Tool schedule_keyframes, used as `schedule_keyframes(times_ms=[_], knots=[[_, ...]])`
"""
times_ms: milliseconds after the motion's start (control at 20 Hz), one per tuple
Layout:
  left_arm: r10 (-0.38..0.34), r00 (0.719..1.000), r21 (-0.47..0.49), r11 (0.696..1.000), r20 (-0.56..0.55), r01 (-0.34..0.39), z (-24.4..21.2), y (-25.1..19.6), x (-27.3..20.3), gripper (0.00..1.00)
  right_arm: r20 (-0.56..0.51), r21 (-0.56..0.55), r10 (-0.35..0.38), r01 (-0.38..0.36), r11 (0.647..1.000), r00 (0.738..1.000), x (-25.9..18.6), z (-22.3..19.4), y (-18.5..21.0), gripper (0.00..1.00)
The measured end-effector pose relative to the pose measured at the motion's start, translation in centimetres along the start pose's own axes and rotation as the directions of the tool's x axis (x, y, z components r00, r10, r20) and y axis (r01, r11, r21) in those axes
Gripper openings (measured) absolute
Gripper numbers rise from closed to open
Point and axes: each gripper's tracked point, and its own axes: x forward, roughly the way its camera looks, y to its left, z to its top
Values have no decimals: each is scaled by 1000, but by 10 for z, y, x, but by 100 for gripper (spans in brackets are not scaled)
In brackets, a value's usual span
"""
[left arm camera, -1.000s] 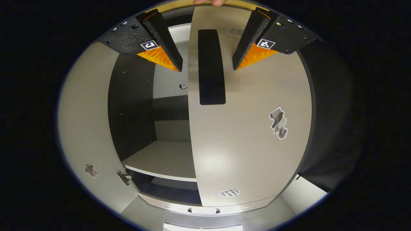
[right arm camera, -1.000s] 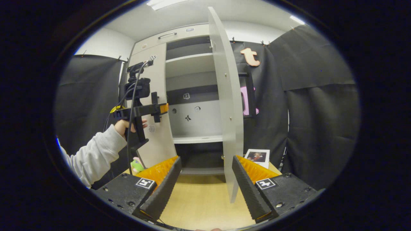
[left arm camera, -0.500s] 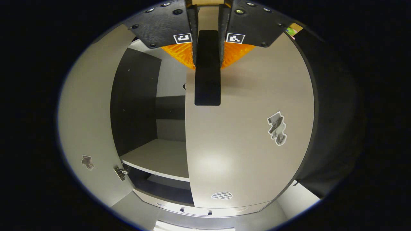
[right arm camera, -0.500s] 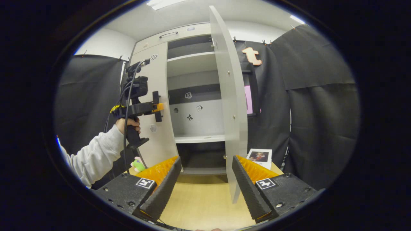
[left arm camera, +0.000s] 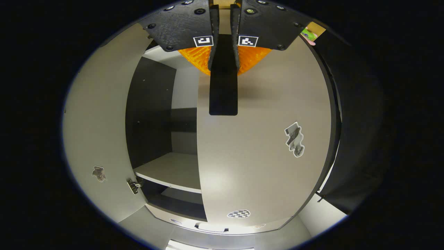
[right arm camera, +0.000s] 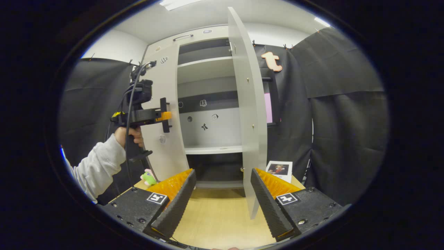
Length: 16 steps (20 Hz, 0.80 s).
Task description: Open the right door of the double-door shoe cabinet with the right hand, and open the left door with the left hand.
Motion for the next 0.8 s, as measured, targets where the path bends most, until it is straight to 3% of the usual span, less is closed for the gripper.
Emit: schedule_keyframes(times_ms=[300, 800], knots=[[-12, 1000, 15, 1000, -20, 12, 4, 23, -66, 12, -5, -15, 17, -17, 1000, 1000, -2, -3, 6, 100], [41, 999, -8, 999, -20, -41, 7, 86, -138, 11, -17, -16, 61, -61, 998, 998, 6, -9, 37, 99]])
